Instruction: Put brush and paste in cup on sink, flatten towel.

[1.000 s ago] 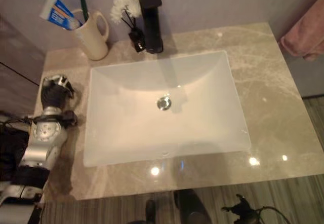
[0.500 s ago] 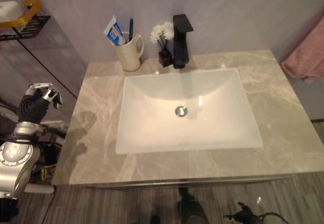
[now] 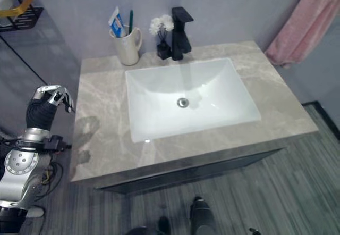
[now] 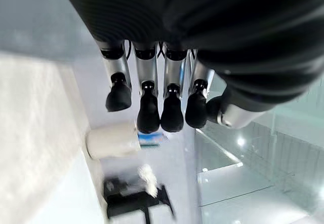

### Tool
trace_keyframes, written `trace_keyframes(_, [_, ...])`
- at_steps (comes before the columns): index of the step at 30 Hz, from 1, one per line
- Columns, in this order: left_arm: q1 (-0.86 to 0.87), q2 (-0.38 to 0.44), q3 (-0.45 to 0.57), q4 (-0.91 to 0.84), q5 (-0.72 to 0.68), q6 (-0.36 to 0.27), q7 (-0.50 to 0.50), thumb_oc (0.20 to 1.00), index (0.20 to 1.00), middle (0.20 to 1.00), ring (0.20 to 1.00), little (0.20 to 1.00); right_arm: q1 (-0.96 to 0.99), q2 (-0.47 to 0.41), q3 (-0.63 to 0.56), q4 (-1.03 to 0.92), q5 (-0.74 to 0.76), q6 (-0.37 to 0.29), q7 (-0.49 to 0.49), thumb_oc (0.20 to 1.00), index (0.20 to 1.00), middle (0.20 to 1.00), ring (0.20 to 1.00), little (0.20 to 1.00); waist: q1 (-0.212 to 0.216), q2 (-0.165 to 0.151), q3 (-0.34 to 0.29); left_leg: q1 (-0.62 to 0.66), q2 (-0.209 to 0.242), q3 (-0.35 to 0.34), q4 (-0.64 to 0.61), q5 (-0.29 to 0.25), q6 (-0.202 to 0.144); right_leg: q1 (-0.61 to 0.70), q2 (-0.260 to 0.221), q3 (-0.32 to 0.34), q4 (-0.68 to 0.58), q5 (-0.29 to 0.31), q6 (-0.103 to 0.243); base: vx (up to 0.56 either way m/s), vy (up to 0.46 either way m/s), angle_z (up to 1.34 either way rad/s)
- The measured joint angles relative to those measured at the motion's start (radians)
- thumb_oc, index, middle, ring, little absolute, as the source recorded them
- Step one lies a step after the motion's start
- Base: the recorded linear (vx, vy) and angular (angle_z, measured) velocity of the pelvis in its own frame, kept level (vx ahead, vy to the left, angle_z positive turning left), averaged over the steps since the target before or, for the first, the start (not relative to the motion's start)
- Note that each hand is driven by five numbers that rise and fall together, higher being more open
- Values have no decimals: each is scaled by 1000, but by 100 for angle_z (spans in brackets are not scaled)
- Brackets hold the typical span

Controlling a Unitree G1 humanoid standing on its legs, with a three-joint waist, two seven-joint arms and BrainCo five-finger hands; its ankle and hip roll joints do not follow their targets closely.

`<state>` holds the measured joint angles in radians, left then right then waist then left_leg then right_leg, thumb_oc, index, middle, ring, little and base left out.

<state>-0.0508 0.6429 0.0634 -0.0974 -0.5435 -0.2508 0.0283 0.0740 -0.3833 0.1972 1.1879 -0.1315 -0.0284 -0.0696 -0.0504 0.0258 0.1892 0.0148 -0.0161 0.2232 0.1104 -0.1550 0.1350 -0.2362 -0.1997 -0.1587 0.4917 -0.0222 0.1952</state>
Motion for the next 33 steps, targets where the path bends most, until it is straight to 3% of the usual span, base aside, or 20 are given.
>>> trace_keyframes(3, [8, 17, -49, 18, 2, 10, -31, 200, 200, 200, 200, 200, -2, 15, -19, -15, 0, -7, -4, 1000, 1000, 1000, 1000, 1000, 9, -44, -28, -4, 16, 67, -14, 3, -3, 101, -41, -26, -59, 22, 7, -96, -47, -66])
trace_keyframes(5, [23, 21, -65, 35, 3, 16, -47, 200, 200, 200, 200, 200, 1, 17, -21, -34, 0, -9, -11, 1000, 1000, 1000, 1000, 1000, 22, -55, -48, -4, 34, 105, -10, 2, -6, 136, -43, -62, -51, 29, 6, -69, -12, -71])
trace_keyframes(8, [21, 18, -88, 51, 4, 22, -56, 200, 200, 200, 200, 200, 0, 15, -20, -70, 1, -17, -18, 1000, 1000, 1000, 1000, 1000, 24, -58, -68, -3, 56, 151, -9, 19, -38, 161, -8, -99, -158, 40, -4, -122, -67, -74])
trace_keyframes(9, [20, 6, -92, 60, 4, 21, -55, 200, 200, 200, 200, 200, 10, 14, -19, -95, 1, -16, -18, 1000, 1000, 1000, 1000, 1000, 30, -53, -92, -7, 58, 173, -22, 21, -40, 178, 10, -91, -220, 52, 16, -73, -63, -68])
trace_keyframes(10, [12, 5, -94, 63, 5, 22, -55, 200, 200, 200, 200, 200, 14, 10, -19, -131, 2, -17, -19, 1000, 1000, 1000, 1000, 1000, 33, -53, -109, -4, 71, 196, -53, 31, -51, 168, 18, -81, -249, 24, 24, -137, -96, -79])
trace_keyframes(12, [7, -7, -102, 74, 6, 22, -54, 200, 200, 200, 200, 200, 12, 10, -17, -159, 2, -16, -22, 1000, 1000, 1000, 1000, 1000, 34, -67, -118, 4, 68, 243, -54, 34, -61, 134, -1, -102, -186, -15, -3, -105, -84, -82])
trace_keyframes(13, [15, -9, -109, 87, 11, 22, -53, 200, 200, 200, 200, 200, 12, 10, -13, -194, 1, -17, -25, 1000, 1000, 1000, 1000, 1000, 41, -82, -126, 1, 59, 283, -25, 32, -65, 111, -8, -167, -181, -12, -41, -88, -87, -117])
trace_keyframes(15, [24, -10, -108, 103, 16, 30, -53, 200, 200, 200, 200, 200, -7, 8, -8, -230, 1, -30, -40, 1000, 1000, 1000, 1000, 1000, 61, -89, -130, -36, 85, 290, 28, 25, -71, 124, 9, -229, -284, 42, -118, -139, -175, -149])
trace_keyframes(16, [16, -17, -107, 99, 20, 30, -54, 200, 200, 200, 200, 200, -11, -1, -9, -250, 0, -34, -42, 1000, 1000, 1000, 1000, 1000, 66, -87, -144, -47, 65, 258, -62, 36, -71, 116, 27, -231, -343, 49, -109, -142, -280, -147])
trace_keyframes(17, [11, -18, -100, 90, 28, 31, -53, 200, 200, 200, 200, 200, -20, -8, -14, -258, -1, -32, -44, 1000, 1000, 1000, 1000, 1000, 67, -90, -131, -23, 63, 295, -116, 100, -92, 113, 25, -229, -373, 21, -100, -116, -264, -115])
trace_keyframes(18, [11, -38, -106, 97, 35, 36, -51, 200, 200, 200, 200, 200, -12, -12, -15, -269, -2, -35, -44, 1000, 1000, 1000, 1000, 1000, 52, -79, -120, -16, 78, 317, -102, 99, -93, 118, 24, -232, -355, -8, -115, -83, -198, -94])
trace_keyframes(20, [16, -63, -128, 99, 43, 38, -54, 200, 200, 200, 200, 200, 29, -15, -12, -290, -5, -35, -47, 1000, 1000, 1000, 1000, 1000, 38, -67, -120, 4, 108, 364, -88, 93, -109, 138, 13, -242, -291, -43, -88, -76, -176, -76])
trace_keyframes(22, [7, -45, -127, 107, 44, 35, -53, 200, 200, 200, 200, 200, 73, -10, -9, -292, -23, -34, -53, 1000, 1000, 1000, 1000, 1000, 26, -108, -134, 2, 108, 398, -73, 96, -134, 166, 7, -221, -346, -39, -85, -137, -276, -72])
trace_keyframes(24, [-6, -61, -156, 135, 43, 35, -49, 200, 200, 200, 200, 200, 77, -18, -8, -267, -30, -32, -64, 1000, 1000, 1000, 1000, 1000, 35, -105, -129, -3, 133, 388, -49, 107, -144, 175, 53, -171, -422, 3, -109, -62, -142, -72])
trace_keyframes(25, [-9, -64, -201, 164, 43, 39, -49, 200, 200, 200, 200, 200, 77, -31, -7, -250, -40, -24, -66, 1000, 1000, 1000, 1000, 1000, 45, -86, -116, -7, 159, 352, -31, 107, -145, 190, 88, -126, -479, 44, -135, -38, -148, -88])
trace_keyframes(27, [-23, -81, -232, 173, 43, 41, -51, 200, 200, 200, 200, 200, 85, -42, -7, -242, -40, -15, -73, 1000, 1000, 1000, 1000, 1000, 34, -73, -107, -29, 165, 275, -16, 109, -150, 209, 104, -120, -533, 74, -145, -112, -163, -49])
trace_keyframes(28, [-42, -118, -242, 176, 43, 40, -51, 200, 200, 200, 200, 200, 86, -50, -7, -215, -40, -10, -81, 1000, 1000, 1000, 1000, 1000, 36, -64, -98, -45, 169, 179, 1, 122, -170, 216, 118, -104, -571, 106, -163, -79, -141, -37])
trace_keyframes(29, [-49, -130, -241, 176, 42, 40, -47, 200, 200, 200, 200, 200, 66, -49, -8, -183, -39, -10, -84, 1000, 1000, 1000, 1000, 1000, 39, -78, -74, -81, 157, 42, 60, 115, -174, 217, 112, -68, -577, 108, -185, 16, -122, -77])
trace_keyframes(30, [-37, -140, -240, 176, 40, 40, -43, 200, 200, 200, 200, 200, 39, -49, -9, -156, -39, -8, -92, 1000, 1000, 1000, 1000, 1000, 50, -97, -62, -102, 82, -182, 34, 91, -210, 200, 94, -9, -577, 117, -186, 41, -103, -93])
trace_keyframes(33, [-2, -146, -238, 178, 38, 41, -45, 200, 200, 200, 200, 200, -12, -60, 6, -108, -40, -13, -102, 1000, 1000, 1000, 1000, 1000, 75, -71, -52, -115, -10, -416, -54, 95, -208, 176, 113, 106, -580, 131, -175, 51, -40, -115])
